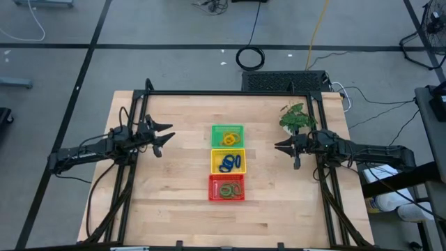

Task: Sort spring keychains into baskets
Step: Return to Home Position

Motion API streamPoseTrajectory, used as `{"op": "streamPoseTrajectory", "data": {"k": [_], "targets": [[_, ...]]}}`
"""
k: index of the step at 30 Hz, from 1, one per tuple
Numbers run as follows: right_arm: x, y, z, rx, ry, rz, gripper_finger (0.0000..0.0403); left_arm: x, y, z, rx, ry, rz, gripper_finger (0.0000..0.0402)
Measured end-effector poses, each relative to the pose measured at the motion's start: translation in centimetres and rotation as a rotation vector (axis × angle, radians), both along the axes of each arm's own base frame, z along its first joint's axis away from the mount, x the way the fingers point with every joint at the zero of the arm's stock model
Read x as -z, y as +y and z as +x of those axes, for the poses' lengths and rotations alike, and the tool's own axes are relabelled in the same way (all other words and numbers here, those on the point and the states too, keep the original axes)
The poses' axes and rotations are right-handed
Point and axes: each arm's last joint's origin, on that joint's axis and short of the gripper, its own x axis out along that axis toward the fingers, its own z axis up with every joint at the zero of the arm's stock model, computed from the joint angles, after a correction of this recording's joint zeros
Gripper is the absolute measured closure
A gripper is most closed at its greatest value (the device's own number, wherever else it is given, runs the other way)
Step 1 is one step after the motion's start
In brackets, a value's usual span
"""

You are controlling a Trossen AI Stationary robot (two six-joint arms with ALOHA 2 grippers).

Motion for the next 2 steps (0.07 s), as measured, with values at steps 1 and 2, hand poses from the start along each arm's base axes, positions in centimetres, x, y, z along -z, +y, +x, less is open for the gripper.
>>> {"op": "streamPoseTrajectory", "data": {"k": [1, 2], "targets": [[0.00, 0.00, 0.00, 0.000, 0.000, 0.000, 0.0364, 0.00, 0.00, 0.00, 0.000, 0.000, 0.000, 0.0217], [0.00, 0.00, 0.00, 0.001, 0.000, 0.000, 0.0364, 0.00, 0.00, 0.00, 0.000, 0.000, 0.000, 0.0217]]}}
